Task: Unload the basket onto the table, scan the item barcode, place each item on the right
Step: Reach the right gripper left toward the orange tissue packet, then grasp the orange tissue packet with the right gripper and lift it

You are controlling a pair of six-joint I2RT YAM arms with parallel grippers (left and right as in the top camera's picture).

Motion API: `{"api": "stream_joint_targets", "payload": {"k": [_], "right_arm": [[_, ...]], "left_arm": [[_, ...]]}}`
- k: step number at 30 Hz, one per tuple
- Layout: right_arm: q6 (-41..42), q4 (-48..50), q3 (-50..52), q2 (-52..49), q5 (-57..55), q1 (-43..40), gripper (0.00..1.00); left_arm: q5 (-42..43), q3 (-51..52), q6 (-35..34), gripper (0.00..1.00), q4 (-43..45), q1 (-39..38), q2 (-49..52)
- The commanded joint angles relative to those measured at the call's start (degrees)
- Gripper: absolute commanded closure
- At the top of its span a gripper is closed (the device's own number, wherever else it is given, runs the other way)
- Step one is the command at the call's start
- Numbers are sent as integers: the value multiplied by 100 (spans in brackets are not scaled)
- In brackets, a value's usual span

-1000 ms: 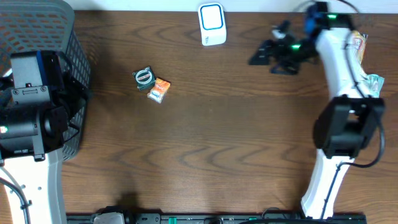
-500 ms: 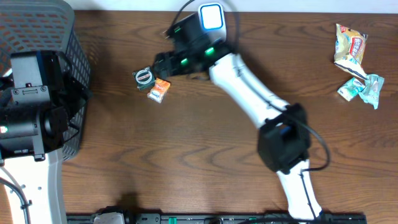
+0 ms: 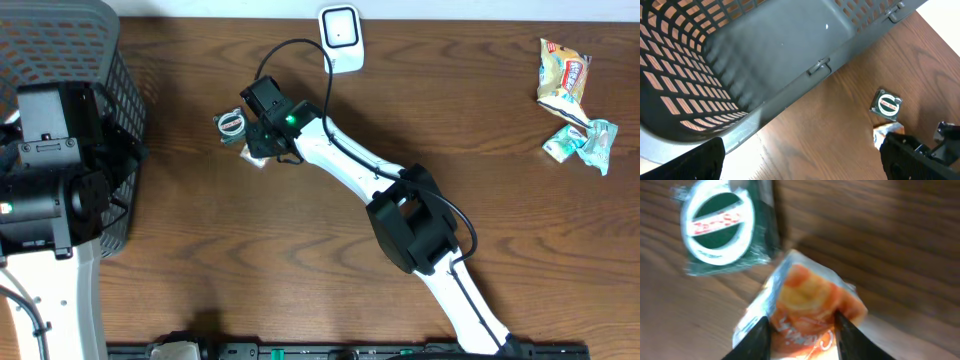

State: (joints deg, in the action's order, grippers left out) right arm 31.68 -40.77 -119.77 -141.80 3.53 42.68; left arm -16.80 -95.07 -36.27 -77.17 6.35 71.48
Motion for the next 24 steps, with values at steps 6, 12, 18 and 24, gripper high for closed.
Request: {"api": "stream_joint_targets", "payload": {"k": [6,12,18,24], "right_arm": [[44,-2114,22,286,-1624,-212,77],[26,-3340,22,791,-2140,-369,69],[-304,-3316,66,973,-2081,-197,59],[-127,-3217,74,562,-2124,-79,53]], "left_arm": [[-57,31,-90,3,-17,28,4],[-57,31,-92,2,-17,28,4],[-57,31,-90,2,-17,28,4],[-57,31,-90,2,-17,28,4]]}}
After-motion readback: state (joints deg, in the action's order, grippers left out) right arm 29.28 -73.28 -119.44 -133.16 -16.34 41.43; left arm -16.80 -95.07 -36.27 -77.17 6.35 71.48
